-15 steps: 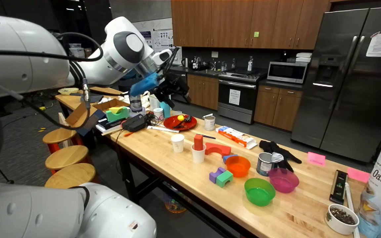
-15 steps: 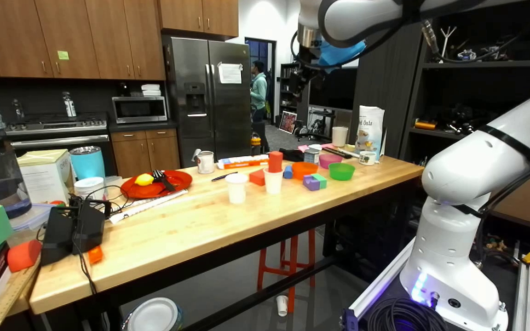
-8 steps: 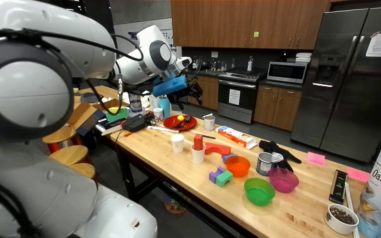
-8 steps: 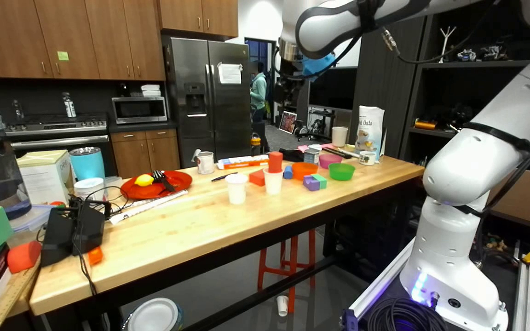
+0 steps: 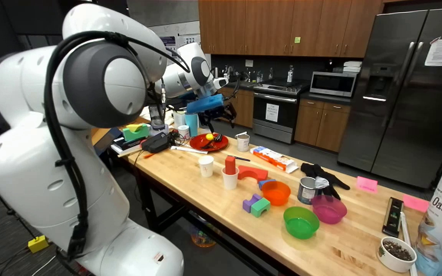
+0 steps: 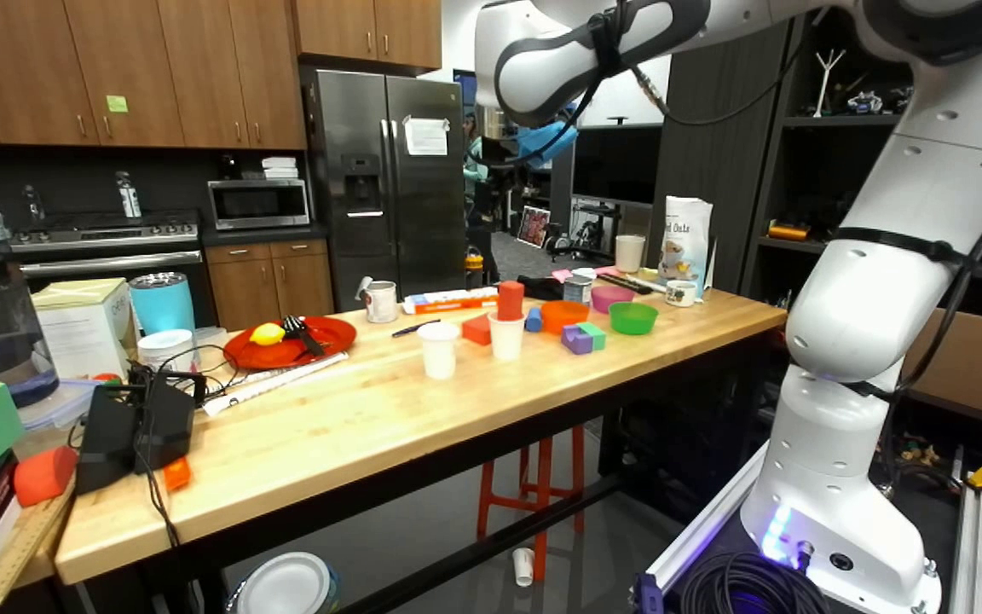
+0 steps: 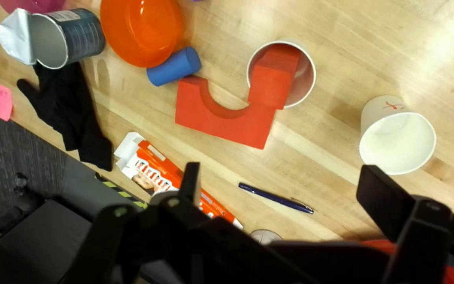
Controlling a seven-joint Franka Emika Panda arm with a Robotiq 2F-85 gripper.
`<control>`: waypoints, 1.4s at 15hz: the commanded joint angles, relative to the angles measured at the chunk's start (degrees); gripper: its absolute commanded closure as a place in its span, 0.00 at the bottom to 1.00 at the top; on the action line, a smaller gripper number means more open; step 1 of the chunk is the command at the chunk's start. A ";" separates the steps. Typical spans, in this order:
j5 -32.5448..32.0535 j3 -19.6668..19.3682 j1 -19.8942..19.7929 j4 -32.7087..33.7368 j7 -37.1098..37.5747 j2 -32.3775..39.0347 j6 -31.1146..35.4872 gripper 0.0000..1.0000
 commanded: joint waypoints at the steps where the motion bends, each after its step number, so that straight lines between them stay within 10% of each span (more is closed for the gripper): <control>1: -0.55 -0.61 0.79 1.38 -0.07 1.84 -5.63 0.00; 21: 1.24 -1.67 1.90 1.48 2.16 7.72 -5.42 0.00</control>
